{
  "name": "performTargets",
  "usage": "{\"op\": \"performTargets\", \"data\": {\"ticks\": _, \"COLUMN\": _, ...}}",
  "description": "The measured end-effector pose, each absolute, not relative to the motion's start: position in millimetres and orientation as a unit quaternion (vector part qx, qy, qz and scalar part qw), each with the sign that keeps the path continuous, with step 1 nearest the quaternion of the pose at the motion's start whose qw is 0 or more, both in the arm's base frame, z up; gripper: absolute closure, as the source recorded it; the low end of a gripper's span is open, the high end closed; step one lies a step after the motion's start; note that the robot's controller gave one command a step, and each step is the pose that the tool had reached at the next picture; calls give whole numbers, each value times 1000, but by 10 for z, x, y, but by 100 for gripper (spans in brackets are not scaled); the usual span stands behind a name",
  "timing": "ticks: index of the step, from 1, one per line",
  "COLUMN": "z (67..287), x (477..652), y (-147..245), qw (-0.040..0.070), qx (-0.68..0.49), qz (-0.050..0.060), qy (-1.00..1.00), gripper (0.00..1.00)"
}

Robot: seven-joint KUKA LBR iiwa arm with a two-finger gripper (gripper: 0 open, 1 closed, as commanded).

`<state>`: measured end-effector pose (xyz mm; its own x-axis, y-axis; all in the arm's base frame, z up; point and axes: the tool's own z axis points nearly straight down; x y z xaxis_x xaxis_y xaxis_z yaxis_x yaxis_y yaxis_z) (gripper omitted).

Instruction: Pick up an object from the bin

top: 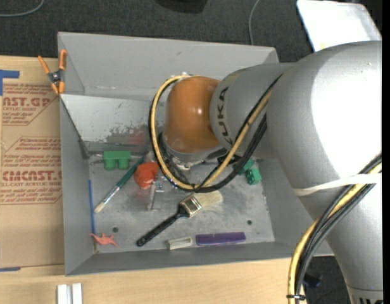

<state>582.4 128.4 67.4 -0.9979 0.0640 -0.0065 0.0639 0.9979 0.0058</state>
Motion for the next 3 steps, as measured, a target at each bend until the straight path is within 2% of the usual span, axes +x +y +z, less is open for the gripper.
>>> {"op": "performTargets", "data": {"ticks": 1, "z": 1000, "x": 5769, "y": 1202, "qw": 3, "qx": 2, "qz": 1, "qy": 1000, "gripper": 0}}
{"op": "performTargets", "data": {"ticks": 2, "z": 759, "x": 5792, "y": 1260, "qw": 2, "qx": 21, "qz": 3, "qy": 1000, "gripper": 0}}
{"op": "performTargets", "data": {"ticks": 3, "z": 710, "x": 5704, "y": 1461, "qw": 6, "qx": 56, "qz": 4, "qy": 998, "gripper": 100}}
